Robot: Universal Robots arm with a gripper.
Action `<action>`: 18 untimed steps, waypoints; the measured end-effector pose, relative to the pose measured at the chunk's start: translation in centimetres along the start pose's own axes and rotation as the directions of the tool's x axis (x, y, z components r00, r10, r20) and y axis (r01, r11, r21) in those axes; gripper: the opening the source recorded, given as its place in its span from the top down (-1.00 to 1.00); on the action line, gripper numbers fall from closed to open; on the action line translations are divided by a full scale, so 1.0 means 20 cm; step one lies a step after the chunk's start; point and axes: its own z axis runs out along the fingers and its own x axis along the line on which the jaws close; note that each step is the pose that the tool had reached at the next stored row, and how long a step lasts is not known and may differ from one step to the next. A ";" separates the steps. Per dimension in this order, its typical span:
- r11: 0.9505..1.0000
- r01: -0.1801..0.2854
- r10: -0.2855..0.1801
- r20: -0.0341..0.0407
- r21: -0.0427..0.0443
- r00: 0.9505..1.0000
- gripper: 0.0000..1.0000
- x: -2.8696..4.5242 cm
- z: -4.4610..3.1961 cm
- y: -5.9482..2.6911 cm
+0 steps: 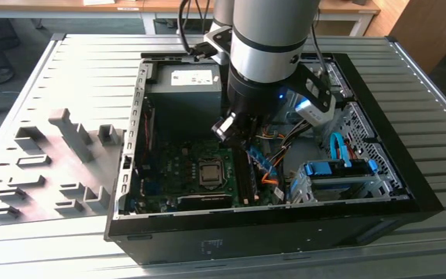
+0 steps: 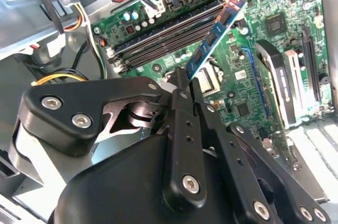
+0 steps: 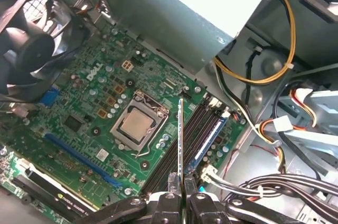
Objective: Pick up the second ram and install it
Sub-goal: 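Insert the second ram into the second slot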
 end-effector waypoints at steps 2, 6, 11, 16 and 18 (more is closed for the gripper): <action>1.000 -0.014 0.014 0.001 0.001 1.000 0.73 0.000 0.000 0.000; 0.999 -0.039 0.039 0.002 0.003 0.999 0.73 0.000 0.001 0.000; 0.997 -0.071 0.071 0.004 0.005 0.997 0.73 0.000 0.001 0.000; 0.995 -0.102 0.102 0.006 0.007 0.995 0.73 0.000 0.001 0.000; 0.993 -0.116 0.116 0.006 0.007 0.993 0.73 0.000 0.001 0.000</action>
